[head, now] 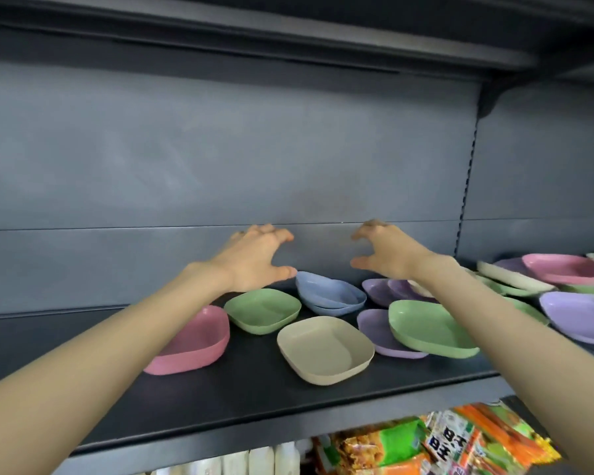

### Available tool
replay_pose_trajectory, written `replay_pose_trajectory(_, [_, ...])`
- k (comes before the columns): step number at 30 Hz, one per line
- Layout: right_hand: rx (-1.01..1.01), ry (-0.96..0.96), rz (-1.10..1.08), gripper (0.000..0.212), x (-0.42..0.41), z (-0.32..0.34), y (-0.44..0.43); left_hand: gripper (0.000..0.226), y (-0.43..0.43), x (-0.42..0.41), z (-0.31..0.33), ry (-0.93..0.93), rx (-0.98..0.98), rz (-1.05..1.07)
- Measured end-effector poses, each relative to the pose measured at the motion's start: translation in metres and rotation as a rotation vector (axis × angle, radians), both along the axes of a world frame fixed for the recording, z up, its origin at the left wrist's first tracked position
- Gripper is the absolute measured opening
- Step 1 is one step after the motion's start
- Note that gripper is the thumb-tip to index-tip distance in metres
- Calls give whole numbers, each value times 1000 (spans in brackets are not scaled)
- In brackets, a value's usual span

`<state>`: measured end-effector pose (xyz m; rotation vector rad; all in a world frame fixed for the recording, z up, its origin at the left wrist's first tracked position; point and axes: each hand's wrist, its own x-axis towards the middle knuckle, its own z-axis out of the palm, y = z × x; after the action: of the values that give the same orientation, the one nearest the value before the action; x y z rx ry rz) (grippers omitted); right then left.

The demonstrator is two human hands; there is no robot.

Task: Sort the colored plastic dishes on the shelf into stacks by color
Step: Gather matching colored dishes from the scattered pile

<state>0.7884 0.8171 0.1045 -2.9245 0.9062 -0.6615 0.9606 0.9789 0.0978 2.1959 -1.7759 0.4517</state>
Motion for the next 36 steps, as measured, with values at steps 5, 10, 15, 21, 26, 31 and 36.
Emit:
replay_pose_trajectory(5, [-11, -4, -50, 54, -65, 9, -37, 66, -43, -54, 6, -27, -2, -43])
replay_pose_trajectory(10, [-9, 34, -66, 55, -125, 11, -78, 67, -85, -111, 4, -29, 36, -7])
replay_pose_trajectory(15, [0, 83, -14, 56, -149, 2, -117, 66, -111, -141, -10, 6, 30, 53])
replay_pose_trajectory(21, [17, 118, 98, 55, -131, -9, -144, 65, -120, -136, -20, 22, 63, 187])
replay_pose_trajectory(26, [75, 85, 214, 55, -96, -15, -159, 65, -121, -112, -18, 117, 38, 245])
replay_pose_trajectory(31, [136, 97, 276, 56, -51, -32, -175, 72, -120, -76, -37, 271, 46, 284])
replay_pose_trajectory(36, [222, 166, 294, 59, -8, -46, -188, 82, -126, -37, -55, 402, 68, 317])
